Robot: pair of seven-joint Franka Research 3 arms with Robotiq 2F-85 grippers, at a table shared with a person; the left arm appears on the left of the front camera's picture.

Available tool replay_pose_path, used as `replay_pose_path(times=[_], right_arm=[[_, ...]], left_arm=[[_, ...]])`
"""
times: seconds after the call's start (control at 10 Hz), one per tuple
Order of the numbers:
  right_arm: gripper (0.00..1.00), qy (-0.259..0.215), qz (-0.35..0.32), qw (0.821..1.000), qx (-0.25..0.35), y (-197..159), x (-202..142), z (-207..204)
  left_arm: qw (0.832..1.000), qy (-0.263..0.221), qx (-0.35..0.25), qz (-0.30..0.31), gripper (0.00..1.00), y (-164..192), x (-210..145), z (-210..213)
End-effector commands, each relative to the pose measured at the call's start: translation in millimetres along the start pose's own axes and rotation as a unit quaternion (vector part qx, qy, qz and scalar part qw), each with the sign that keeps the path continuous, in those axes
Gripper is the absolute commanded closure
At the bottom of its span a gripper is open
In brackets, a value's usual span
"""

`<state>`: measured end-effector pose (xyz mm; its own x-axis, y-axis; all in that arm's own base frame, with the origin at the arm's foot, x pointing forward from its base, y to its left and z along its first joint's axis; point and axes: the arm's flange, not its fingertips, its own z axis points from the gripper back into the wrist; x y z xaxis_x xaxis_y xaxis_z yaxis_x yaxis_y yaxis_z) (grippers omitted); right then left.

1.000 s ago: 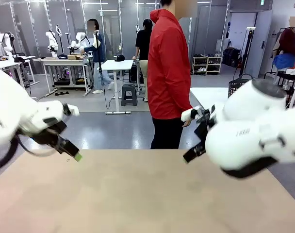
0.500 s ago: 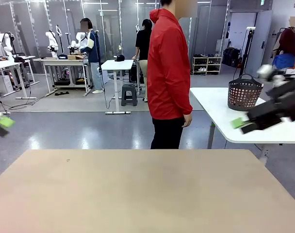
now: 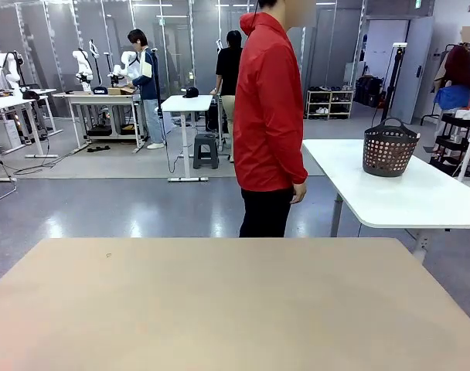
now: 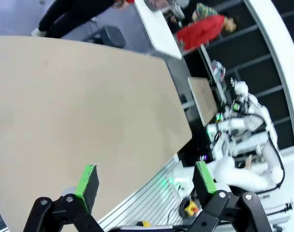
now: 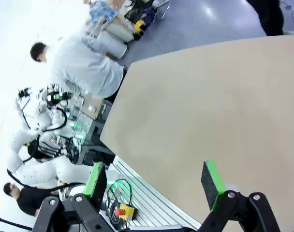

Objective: Fold the towel.
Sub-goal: Grab the top end of the 100 cm Hotel Towel extended by the human.

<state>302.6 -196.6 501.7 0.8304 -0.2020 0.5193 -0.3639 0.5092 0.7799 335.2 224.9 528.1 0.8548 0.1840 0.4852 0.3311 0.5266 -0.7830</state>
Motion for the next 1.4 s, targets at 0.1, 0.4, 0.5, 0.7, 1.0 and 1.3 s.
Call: replay_pose_path(times=[0.1, 0.4, 0.5, 0.7, 1.0, 1.3], right_arm=[[0.0, -0.023, -0.009, 1.0, 0.008, -24, 4, 5], [0.0, -0.026, -0.024, 0.999, 0.0, -25, -7, 16], [0.0, -0.026, -0.024, 0.999, 0.0, -25, -7, 16], [0.0, -0.026, -0.024, 0.999, 0.0, -25, -7, 16], [0.0, -0.026, -0.024, 0.999, 0.0, -25, -7, 16], [0.0, -0.026, -0.024, 0.999, 0.0, -25, -7, 16]], left_arm=[[1.0, -0.015, 0.003, 0.019, 0.0, 7, 6, -4], [0.999, -0.026, 0.005, 0.025, 0.0, 15, -3, 10], [0.999, -0.026, 0.005, 0.025, 0.0, 15, -3, 10], [0.999, -0.026, 0.005, 0.025, 0.0, 15, -3, 10], [0.999, -0.026, 0.005, 0.025, 0.0, 15, -3, 10], [0.999, -0.026, 0.005, 0.025, 0.0, 15, -3, 10]])
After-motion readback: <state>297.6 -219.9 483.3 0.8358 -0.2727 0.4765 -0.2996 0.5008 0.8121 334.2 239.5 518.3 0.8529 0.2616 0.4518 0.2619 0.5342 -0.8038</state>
